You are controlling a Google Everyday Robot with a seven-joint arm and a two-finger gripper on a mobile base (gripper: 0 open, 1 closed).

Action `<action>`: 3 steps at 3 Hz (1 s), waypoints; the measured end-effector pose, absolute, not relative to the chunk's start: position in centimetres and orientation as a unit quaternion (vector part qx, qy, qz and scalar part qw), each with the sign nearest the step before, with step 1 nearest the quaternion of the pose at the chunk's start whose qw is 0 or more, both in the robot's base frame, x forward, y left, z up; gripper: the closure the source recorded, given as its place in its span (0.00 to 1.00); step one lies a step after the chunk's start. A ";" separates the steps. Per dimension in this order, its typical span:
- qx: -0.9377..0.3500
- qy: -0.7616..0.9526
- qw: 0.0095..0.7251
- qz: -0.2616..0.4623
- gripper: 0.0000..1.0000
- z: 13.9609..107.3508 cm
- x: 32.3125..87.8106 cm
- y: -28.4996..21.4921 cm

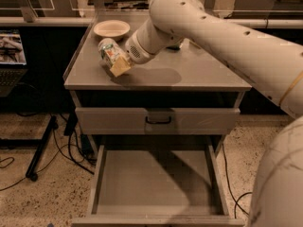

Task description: Place 7up can into middle drawer

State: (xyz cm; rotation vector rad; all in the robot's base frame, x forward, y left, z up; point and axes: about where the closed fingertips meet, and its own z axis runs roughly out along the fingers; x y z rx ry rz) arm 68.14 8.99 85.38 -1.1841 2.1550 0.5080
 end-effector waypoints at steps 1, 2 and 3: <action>-0.484 0.790 0.312 0.210 1.00 86.0 66.5 7.2; -0.522 0.769 0.299 0.216 1.00 85.9 63.5 4.5; -0.546 0.756 0.290 0.215 1.00 85.9 60.5 0.8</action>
Offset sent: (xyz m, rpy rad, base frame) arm -0.0849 -0.0854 0.0034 -0.0261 -0.0223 0.2916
